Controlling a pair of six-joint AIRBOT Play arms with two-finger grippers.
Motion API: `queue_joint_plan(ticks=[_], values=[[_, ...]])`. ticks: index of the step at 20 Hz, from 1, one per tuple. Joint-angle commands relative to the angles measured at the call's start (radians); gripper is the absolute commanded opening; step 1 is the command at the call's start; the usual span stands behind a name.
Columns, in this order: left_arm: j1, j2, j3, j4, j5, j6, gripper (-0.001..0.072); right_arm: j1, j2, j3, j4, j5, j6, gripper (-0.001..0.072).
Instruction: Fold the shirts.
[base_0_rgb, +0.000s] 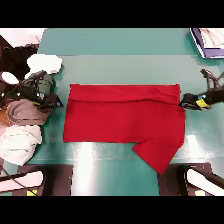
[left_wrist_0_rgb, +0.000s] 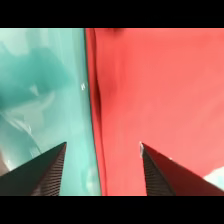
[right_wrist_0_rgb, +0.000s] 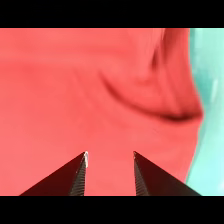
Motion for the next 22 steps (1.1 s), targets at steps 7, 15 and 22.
queue_joint_plan(ticks=[7,15,22], values=[[0.006,0.286,-0.473,-0.005,0.036,-0.019,0.0547,-0.188,0.22,-0.168,0.182,0.084,-0.103,0.0325],[-0.083,0.289,-0.5,-0.014,0.093,-0.044,0.0344,-0.188,0.22,-0.168,0.173,0.116,-0.103,0.0325],[-0.083,0.29,-0.455,-0.032,0.09,-0.042,0.0024,-0.188,0.22,-0.225,-0.128,0.315,-0.009,0.0392]])
